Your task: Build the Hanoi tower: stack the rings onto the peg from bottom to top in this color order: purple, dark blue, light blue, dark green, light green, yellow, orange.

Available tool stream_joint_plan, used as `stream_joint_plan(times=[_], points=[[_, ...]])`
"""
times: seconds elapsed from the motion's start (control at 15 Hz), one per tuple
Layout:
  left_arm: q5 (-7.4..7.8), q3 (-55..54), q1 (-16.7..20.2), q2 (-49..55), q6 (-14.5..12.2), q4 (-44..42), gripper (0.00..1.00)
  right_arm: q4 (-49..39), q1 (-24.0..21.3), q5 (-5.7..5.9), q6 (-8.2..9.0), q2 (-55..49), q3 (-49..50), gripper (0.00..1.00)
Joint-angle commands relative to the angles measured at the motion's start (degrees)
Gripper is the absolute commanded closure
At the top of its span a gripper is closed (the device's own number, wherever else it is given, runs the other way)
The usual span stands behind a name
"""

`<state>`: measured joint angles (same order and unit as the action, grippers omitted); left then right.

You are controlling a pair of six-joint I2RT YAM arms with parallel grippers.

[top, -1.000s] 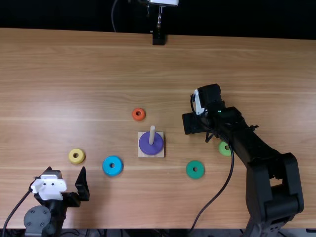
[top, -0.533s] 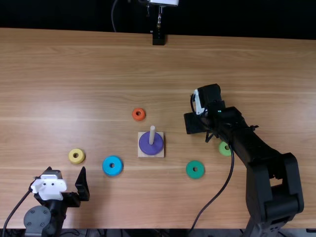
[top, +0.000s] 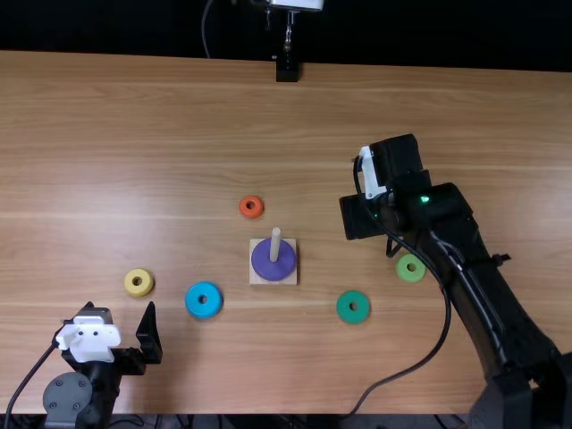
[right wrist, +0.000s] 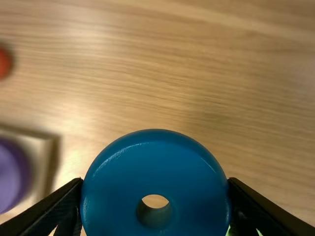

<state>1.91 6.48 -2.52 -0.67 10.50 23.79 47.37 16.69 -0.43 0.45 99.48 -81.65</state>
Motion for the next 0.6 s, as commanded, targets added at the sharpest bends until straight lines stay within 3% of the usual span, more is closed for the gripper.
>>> stream_joint_plan(times=[0.0, 0.2, 0.53], points=[[0.62, -6.48, 0.42, 0.67, -0.59, 4.79, 0.00, 1.52, 2.21, -0.10, -0.45, -2.89, -2.03, 1.00], [0.62, -6.48, 0.42, 0.67, -0.59, 4.79, 0.00, 7.64, 5.55, -0.42, -1.82, -5.00, -5.19, 1.00], [0.62, -6.48, 0.42, 0.67, -0.59, 4.79, 0.00, 10.80, 11.35, -0.73, -1.19, -6.32, -9.41, 1.00]])
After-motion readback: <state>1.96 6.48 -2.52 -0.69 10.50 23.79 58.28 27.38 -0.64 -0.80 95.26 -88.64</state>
